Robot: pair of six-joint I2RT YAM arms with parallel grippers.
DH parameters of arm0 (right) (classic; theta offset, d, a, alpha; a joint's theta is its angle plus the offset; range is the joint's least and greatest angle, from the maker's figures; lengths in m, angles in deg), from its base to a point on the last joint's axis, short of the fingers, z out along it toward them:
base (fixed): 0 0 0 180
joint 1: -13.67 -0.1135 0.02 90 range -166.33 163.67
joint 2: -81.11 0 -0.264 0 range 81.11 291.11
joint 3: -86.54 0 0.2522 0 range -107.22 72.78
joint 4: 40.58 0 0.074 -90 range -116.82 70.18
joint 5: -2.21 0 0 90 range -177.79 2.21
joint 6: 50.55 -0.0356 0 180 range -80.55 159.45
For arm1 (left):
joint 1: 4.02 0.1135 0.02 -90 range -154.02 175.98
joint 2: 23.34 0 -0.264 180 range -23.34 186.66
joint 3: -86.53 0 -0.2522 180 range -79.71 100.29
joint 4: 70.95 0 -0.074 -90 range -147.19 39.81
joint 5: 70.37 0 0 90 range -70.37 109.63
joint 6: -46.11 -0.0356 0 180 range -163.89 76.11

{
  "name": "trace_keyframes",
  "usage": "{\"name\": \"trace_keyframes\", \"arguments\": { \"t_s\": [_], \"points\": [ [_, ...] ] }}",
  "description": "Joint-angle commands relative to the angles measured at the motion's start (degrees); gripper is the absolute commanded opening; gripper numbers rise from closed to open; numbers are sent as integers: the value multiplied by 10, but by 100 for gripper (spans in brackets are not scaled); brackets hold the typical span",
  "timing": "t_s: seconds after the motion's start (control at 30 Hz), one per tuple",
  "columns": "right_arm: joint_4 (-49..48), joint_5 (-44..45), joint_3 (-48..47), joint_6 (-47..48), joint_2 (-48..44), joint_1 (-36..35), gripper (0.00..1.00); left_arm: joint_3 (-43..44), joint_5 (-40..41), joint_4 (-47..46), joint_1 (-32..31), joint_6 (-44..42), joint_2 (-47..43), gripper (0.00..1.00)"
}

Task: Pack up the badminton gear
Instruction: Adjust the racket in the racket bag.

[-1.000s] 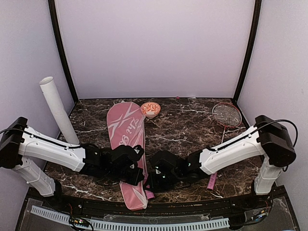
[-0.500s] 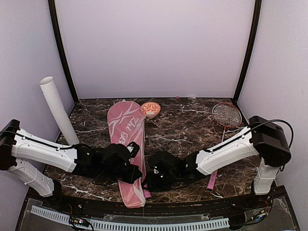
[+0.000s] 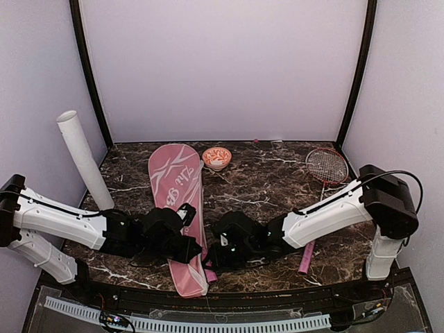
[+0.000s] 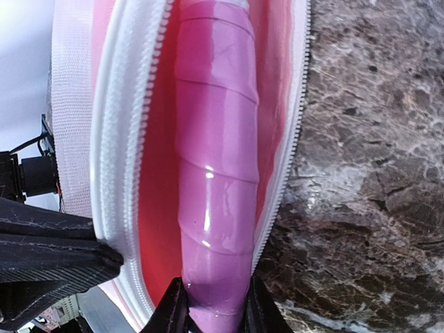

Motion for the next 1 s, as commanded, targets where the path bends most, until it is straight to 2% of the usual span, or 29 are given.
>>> {"name": "trace_keyframes", "arguments": {
  "t_s": [0.0,0.43,0.8,0.97],
  "points": [
    [-91,41,-31,43,-1,27,14,-10,-59,-22,-10,4,-23,0],
    [-135,7,-44,69,58,44,14,-14,-72,-48,4,7,-34,0],
    [-114,6,-66,91,29,44,15,-56,-83,-68,21,23,-54,0],
    [-130,-12,-72,93,51,44,15,-59,-91,-72,25,19,-64,0]
  ]
}}
